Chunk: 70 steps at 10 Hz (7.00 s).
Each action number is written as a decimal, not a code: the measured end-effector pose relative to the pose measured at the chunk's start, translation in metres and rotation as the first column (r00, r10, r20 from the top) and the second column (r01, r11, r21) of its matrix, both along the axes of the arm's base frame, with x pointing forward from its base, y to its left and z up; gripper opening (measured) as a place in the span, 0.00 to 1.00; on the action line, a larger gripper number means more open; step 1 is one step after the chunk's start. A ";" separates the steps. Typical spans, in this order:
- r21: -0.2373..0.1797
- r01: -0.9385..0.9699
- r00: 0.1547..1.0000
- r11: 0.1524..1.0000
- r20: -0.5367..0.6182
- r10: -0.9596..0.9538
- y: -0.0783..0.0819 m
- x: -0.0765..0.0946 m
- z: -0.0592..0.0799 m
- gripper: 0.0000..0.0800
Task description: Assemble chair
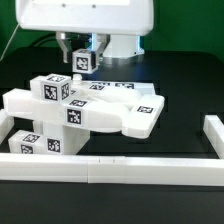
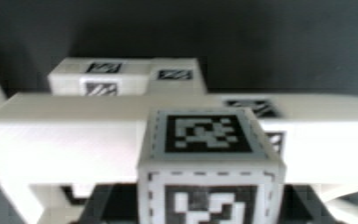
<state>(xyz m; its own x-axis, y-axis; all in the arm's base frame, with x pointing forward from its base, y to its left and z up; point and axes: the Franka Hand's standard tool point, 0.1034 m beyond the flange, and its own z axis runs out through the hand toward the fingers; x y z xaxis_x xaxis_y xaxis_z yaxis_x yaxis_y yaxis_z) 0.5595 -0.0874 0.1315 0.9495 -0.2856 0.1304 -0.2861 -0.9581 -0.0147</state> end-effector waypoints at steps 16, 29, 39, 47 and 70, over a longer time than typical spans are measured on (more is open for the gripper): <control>-0.008 -0.002 1.000 1.000 -0.004 0.002 -0.007 0.001 -0.005 0.36; 0.016 0.020 0.999 1.000 -0.043 -0.019 -0.005 -0.003 -0.005 0.36; 0.011 0.041 0.999 0.999 -0.026 -0.041 0.000 0.005 -0.005 0.36; -0.009 0.041 0.999 0.999 -0.009 -0.041 -0.005 0.001 -0.013 0.36; 0.072 0.036 0.986 0.997 -0.163 -0.024 -0.018 -0.009 -0.006 0.81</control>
Offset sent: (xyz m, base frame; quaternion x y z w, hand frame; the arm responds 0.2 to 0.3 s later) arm 0.0000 0.0000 0.0000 0.0000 0.0000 0.0000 1.0000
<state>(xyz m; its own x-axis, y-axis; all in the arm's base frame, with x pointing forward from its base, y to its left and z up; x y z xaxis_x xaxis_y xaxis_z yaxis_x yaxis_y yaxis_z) 0.5501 -0.1053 0.1252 0.9471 -0.3175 -0.0473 -0.3193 -0.9469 -0.0368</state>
